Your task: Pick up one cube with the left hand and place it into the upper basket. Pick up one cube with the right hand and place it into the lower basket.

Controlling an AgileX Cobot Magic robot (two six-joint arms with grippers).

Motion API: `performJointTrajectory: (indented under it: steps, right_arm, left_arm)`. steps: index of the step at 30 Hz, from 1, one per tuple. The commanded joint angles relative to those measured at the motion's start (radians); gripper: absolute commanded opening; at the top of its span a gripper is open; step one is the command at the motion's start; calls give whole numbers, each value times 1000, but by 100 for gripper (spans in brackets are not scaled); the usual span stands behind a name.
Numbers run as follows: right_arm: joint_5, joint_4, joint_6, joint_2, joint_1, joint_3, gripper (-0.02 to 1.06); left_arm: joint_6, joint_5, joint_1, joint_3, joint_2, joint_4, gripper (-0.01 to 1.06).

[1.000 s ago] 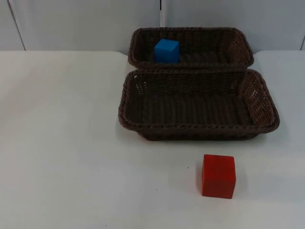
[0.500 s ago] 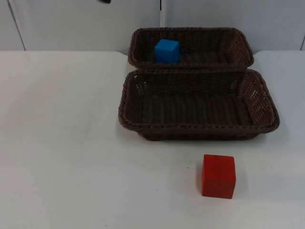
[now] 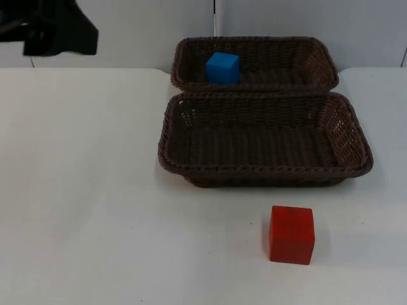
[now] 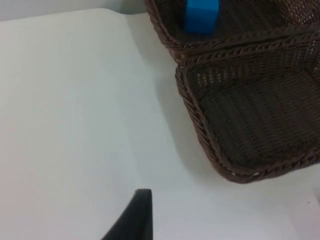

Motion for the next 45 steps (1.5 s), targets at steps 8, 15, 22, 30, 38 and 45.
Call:
performJointTrajectory:
  steps: [8,15,22,30,38,45]
  right_arm:
    - [-6,4,-9,-3,-6,2,105]
    - [-6,4,-9,-3,-6,2,105]
    - [-6,8,-9,-3,-6,2,105]
    - [-6,30,-9,-3,-6,2,105]
    - [-6,36,-9,-3,-6,2,105]
    - [-6,36,-9,-3,-6,2,105]
  left_arm:
    - [-12,134,0,11,-184,18,101]
    - [-12,245,0,11,-309,67,101]
    - [-12,362,0,11,-383,71,101]
    - [-12,434,0,11,-458,74,101]
    - [-28,434,0,11,-497,103,101]
    - [-31,434,0,11,-496,111,101]
